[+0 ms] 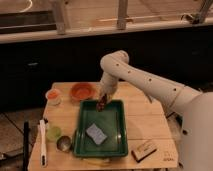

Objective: Place grapes in red bowl

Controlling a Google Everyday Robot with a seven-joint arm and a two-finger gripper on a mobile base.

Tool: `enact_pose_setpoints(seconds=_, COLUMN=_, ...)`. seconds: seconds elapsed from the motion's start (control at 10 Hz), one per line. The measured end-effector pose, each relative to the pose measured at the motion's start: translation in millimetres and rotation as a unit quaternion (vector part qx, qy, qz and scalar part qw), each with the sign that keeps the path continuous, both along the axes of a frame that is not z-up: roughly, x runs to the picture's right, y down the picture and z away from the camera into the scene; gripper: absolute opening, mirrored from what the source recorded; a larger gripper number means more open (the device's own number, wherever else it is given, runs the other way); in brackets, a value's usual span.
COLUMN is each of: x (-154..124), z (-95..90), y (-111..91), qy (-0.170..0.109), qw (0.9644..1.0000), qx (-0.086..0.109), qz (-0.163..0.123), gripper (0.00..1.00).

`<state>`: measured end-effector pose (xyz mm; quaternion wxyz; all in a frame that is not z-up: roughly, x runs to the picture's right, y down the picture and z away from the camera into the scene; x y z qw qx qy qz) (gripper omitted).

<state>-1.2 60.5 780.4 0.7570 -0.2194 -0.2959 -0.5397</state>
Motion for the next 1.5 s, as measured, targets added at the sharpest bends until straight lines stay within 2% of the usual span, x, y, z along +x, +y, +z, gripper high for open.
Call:
enact_pose_setpoints(seconds=0.1, x=1, z=1.3, y=-2, qy=0.002, qw=1.0000, qx=0.001, qz=-0.001, gripper=0.02)
enact_pose_setpoints(seconds=0.2, x=-1, z=7.0, y=-5, qy=0.003, qw=1.0000, qx=0.001, qz=-0.003, gripper=0.00)
enact_pose_setpoints(seconds=0.5, x=-21, z=29.6, y=-24, qy=-0.016, qw=0.9996, qx=0.005, qz=-0.023, gripper=0.00)
enact_pose_setpoints(seconds=0.8, x=-40, z=41.5, y=-42, qy=-0.025, qw=0.9987, qx=0.021, qz=-0.038, gripper=0.00)
enact_pose_setpoints(seconds=1.1, x=-61, z=41.9, y=-57, qy=-0.026, qw=0.9977, qx=0.051, qz=-0.037, gripper=0.00)
enact_pose_setpoints(seconds=1.5, x=-83, z=43.5, y=-78, qy=-0.025, qw=0.9943, qx=0.103, qz=0.003, gripper=0.00)
